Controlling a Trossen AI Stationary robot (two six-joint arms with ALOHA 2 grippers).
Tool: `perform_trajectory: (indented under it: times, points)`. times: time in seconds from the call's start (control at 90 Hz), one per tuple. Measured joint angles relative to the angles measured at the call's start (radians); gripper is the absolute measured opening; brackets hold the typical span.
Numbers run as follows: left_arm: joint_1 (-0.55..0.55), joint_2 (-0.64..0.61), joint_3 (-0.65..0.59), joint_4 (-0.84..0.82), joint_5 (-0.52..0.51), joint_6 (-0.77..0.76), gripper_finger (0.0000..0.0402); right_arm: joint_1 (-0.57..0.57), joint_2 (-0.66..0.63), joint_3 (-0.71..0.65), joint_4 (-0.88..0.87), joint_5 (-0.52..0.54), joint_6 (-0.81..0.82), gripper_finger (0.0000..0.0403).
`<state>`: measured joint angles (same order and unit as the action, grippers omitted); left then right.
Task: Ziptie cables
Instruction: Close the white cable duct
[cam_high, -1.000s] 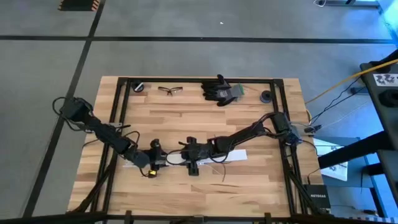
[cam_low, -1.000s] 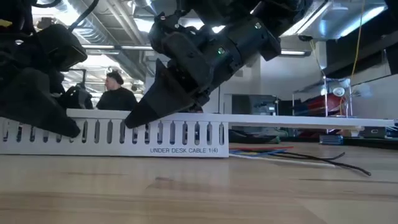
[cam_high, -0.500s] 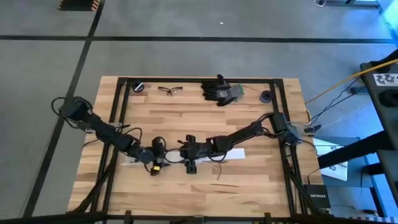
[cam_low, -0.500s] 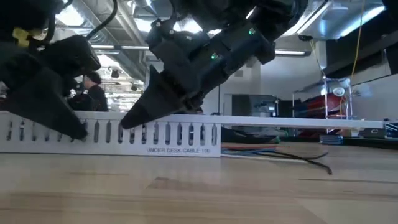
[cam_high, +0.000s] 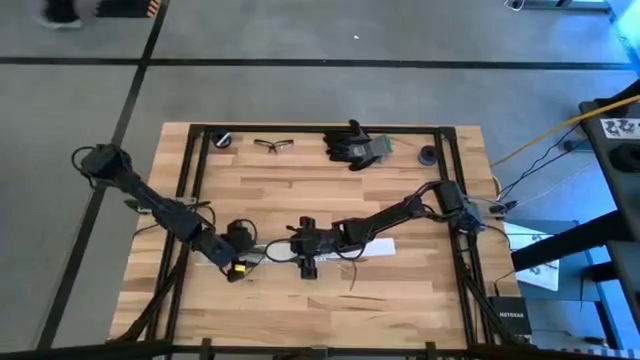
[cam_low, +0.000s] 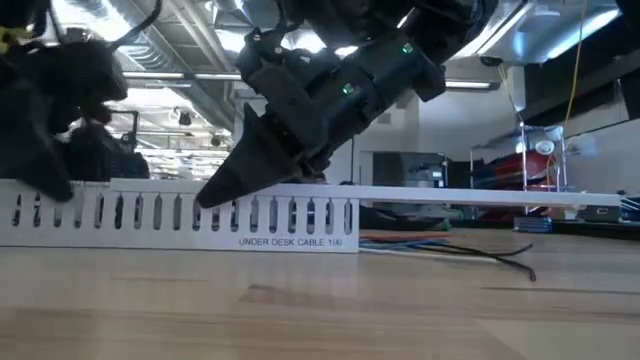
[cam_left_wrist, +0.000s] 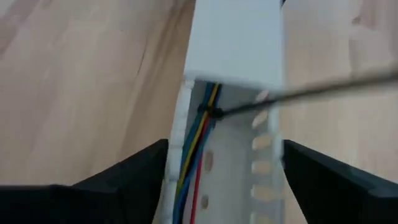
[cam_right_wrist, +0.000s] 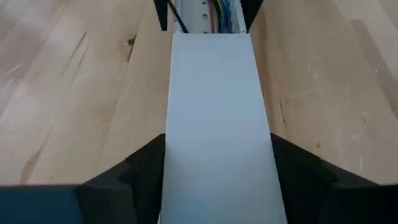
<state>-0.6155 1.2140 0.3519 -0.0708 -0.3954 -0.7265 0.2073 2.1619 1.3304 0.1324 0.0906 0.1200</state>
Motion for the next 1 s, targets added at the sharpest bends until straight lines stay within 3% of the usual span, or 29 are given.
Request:
perform_trajectory:
  times: [0.156,0.433,1.0]
  points:
    - [-0.023,0.033,0.000,0.053,-0.078,0.005,0.0266,0.000,0.000,-0.001,0.001,0.000,0.000,0.0221]
    - [-0.028,0.082,0.000,0.112,-0.102,0.043,0.0189,0.001,-0.002,-0.004,0.007,-0.005,0.000,0.0217]
    - [-0.008,0.175,-0.005,0.309,-0.088,0.169,0.0201,0.005,0.062,0.056,0.094,-0.016,0.010,0.0225]
